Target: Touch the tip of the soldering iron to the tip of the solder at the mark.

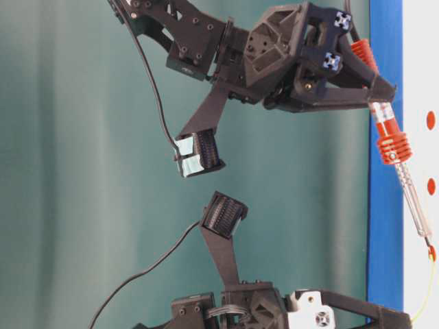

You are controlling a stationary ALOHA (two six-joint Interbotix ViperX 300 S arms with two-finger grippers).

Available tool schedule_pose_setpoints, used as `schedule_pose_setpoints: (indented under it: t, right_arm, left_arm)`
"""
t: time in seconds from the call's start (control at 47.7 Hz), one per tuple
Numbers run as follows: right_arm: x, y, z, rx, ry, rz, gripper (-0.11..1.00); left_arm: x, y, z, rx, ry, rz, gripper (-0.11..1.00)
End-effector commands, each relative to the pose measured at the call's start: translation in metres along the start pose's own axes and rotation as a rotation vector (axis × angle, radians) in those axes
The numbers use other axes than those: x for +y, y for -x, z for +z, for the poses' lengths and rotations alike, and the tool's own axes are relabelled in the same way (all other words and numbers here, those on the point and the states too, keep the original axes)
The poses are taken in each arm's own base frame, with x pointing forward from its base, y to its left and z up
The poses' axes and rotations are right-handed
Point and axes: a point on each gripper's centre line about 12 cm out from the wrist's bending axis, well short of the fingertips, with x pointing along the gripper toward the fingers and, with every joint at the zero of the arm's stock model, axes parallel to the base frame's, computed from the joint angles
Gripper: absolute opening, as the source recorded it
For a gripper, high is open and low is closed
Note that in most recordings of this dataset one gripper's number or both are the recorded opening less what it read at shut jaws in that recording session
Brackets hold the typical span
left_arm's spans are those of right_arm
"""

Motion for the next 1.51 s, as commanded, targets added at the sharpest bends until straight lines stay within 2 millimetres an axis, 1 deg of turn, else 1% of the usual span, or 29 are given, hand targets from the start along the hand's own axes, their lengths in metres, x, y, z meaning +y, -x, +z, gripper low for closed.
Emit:
schedule_pose_setpoints:
  t: [0.0, 0.231, 0.314, 0.44, 0.671, 0.734, 0.859, 0.943, 1.069, 1.32, 1.488]
  right_arm:
    - [-0.002, 0.010, 0.012, -0.046, -0.007, -0.001, 0.07]
    - [-0.002, 0.010, 0.011, -0.044, -0.008, -0.002, 0.07]
    - [-0.003, 0.010, 0.011, -0.044, -0.007, -0.002, 0.07]
    - [-0.002, 0.010, 0.011, -0.044, -0.008, -0.002, 0.07]
    - [-0.002, 0.010, 0.011, -0.045, -0.006, -0.001, 0.07]
    - [-0.003, 0.010, 0.011, -0.046, -0.007, -0.002, 0.07]
    - [-0.003, 0.010, 0.011, -0.046, -0.005, -0.002, 0.07]
    - [-0.002, 0.010, 0.011, -0.045, -0.006, -0.001, 0.07]
    - [-0.003, 0.009, 0.011, -0.044, -0.007, -0.002, 0.07]
    - [-0.002, 0.010, 0.011, -0.047, -0.008, -0.001, 0.07]
    - [-0.004, 0.023, 0.009, -0.068, -0.012, -0.003, 0.07]
  left_arm:
    - [0.000, 0.009, 0.007, -0.037, 0.001, -0.001, 0.01]
    - [0.000, 0.012, 0.008, -0.046, 0.001, -0.002, 0.01]
    - [0.000, 0.017, 0.007, -0.057, 0.002, -0.003, 0.01]
    - [0.000, 0.030, 0.001, -0.075, 0.002, -0.004, 0.01]
    - [0.002, 0.050, -0.023, -0.087, 0.011, -0.005, 0.01]
    - [0.002, 0.060, -0.032, -0.110, 0.021, -0.008, 0.01]
    - [0.003, 0.073, -0.050, -0.144, 0.040, -0.011, 0.01]
    - [0.004, 0.075, -0.064, -0.150, 0.049, -0.012, 0.01]
    - [0.005, 0.076, -0.074, -0.171, 0.069, -0.015, 0.01]
    - [0.005, 0.076, -0.072, -0.189, 0.082, -0.018, 0.01]
    - [0.005, 0.076, -0.072, -0.188, 0.084, -0.018, 0.01]
